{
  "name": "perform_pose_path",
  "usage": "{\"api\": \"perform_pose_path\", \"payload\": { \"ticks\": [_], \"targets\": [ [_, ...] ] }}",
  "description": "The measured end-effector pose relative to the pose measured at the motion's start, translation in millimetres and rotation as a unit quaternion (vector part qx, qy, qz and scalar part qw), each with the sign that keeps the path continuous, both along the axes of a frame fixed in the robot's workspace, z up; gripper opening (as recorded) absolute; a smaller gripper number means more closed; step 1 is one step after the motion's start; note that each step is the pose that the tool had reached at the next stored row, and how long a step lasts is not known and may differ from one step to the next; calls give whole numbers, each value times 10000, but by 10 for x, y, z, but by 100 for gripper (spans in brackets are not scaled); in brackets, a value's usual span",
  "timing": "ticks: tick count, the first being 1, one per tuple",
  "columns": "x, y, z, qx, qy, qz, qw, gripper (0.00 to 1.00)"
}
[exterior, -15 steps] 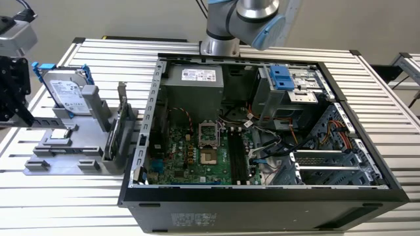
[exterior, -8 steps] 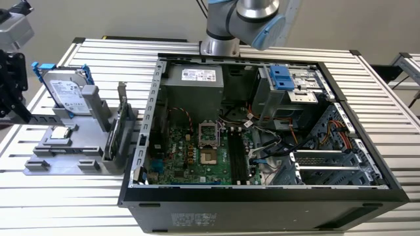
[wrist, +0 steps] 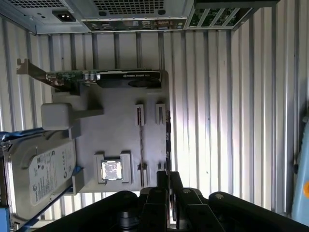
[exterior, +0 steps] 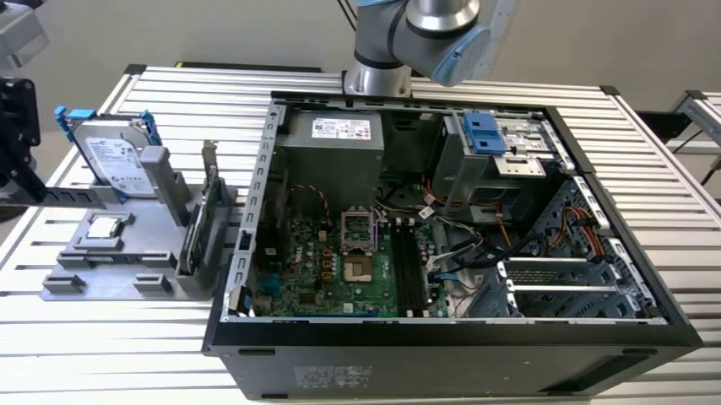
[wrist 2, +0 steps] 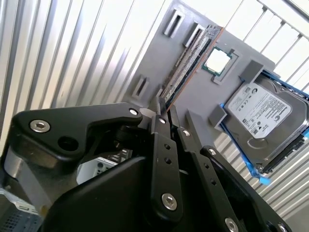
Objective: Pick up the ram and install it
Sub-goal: 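Pick up the ram and move it above insertion slot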
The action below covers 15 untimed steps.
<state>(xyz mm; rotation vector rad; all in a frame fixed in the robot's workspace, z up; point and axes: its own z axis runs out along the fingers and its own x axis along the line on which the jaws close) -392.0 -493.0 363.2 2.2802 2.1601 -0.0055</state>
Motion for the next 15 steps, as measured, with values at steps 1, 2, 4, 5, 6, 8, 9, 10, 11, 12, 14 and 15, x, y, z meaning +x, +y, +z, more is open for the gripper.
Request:
{"api": "perform_pose_path", "payload": {
  "ticks": [1, 2, 4, 5, 6, 8, 9, 10, 11, 12, 14, 15],
  "targets": [
    [1, 0, 16, 0, 0, 0, 10000, 0],
    [1, -1, 31, 0, 0, -1, 10000, 0],
    [1, -1, 59, 0, 0, -2, 10000, 0],
    [1, 0, 73, 0, 0, -3, 10000, 0],
    [1, 0, 87, 0, 0, -4, 10000, 0],
    [0, 0, 113, 0, 0, -5, 10000, 0],
    [0, 0, 126, 0, 0, -6, 10000, 0],
    [0, 0, 137, 0, 0, -7, 10000, 0],
    [0, 0, 149, 0, 0, -7, 10000, 0],
    [0, 0, 159, 0, 0, -8, 10000, 0],
    [0, 0, 180, 0, 0, -9, 10000, 0],
    [0, 0, 191, 0, 0, -9, 10000, 0]
  ]
}}
